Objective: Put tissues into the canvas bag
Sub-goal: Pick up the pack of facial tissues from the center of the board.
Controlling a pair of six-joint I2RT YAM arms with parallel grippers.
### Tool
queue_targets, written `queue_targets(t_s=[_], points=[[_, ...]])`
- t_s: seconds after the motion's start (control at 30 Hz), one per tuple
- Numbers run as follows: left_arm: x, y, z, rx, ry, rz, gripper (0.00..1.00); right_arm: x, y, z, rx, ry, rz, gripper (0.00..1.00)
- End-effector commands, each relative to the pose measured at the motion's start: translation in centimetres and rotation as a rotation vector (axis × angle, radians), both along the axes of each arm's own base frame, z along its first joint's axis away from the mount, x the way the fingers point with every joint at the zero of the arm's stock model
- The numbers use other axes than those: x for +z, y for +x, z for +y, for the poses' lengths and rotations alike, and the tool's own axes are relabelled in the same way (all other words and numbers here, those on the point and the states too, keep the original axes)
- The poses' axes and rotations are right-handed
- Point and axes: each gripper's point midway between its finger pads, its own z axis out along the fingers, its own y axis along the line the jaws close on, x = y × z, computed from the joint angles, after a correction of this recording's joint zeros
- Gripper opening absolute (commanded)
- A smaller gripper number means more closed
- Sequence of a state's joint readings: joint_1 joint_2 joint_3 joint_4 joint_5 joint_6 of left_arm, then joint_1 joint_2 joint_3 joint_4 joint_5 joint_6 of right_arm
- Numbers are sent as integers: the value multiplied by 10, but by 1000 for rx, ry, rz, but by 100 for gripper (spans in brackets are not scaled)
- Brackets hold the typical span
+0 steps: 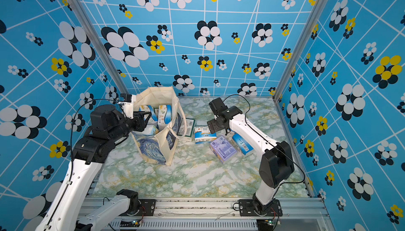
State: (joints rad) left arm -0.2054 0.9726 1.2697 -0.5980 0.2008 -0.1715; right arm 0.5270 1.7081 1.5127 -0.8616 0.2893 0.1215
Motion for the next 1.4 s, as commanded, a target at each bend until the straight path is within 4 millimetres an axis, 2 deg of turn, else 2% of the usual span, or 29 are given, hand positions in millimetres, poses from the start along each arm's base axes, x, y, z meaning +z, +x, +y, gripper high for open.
queue_targets(t_s=[0.0, 0.1, 0.23, 0.33, 0.43, 0.6, 0.8, 0.97, 1.2, 1.37], points=[[0, 2, -7, -26, -8, -13, 38, -17, -16, -68, -211, -160, 40, 99], [-3, 3, -7, -30, 3, -4, 38, -31, -30, -93, -271, -156, 90, 99], [-5, 5, -9, -34, 3, -4, 38, -43, -45, -110, -297, -153, 151, 99], [-7, 7, -9, -36, 0, -2, 38, -52, -52, -115, -298, -128, 198, 99], [-9, 7, -9, -33, 4, 1, 39, -60, -56, -110, -272, -83, 241, 99], [-8, 5, -7, -24, 9, -6, 39, -75, -55, -108, -258, -63, 283, 99], [-6, 3, -4, -17, 15, -12, 39, -84, -46, -126, -297, -118, 262, 99], [-4, 3, -4, -12, 15, -17, 39, -95, -41, -123, -279, -66, 282, 99], [-2, 2, -3, -8, 17, -18, 39, -110, -33, -137, -313, -61, 295, 99], [-4, 4, -3, -5, 19, -12, 39, -126, -31, -138, -337, 1, 325, 99]])
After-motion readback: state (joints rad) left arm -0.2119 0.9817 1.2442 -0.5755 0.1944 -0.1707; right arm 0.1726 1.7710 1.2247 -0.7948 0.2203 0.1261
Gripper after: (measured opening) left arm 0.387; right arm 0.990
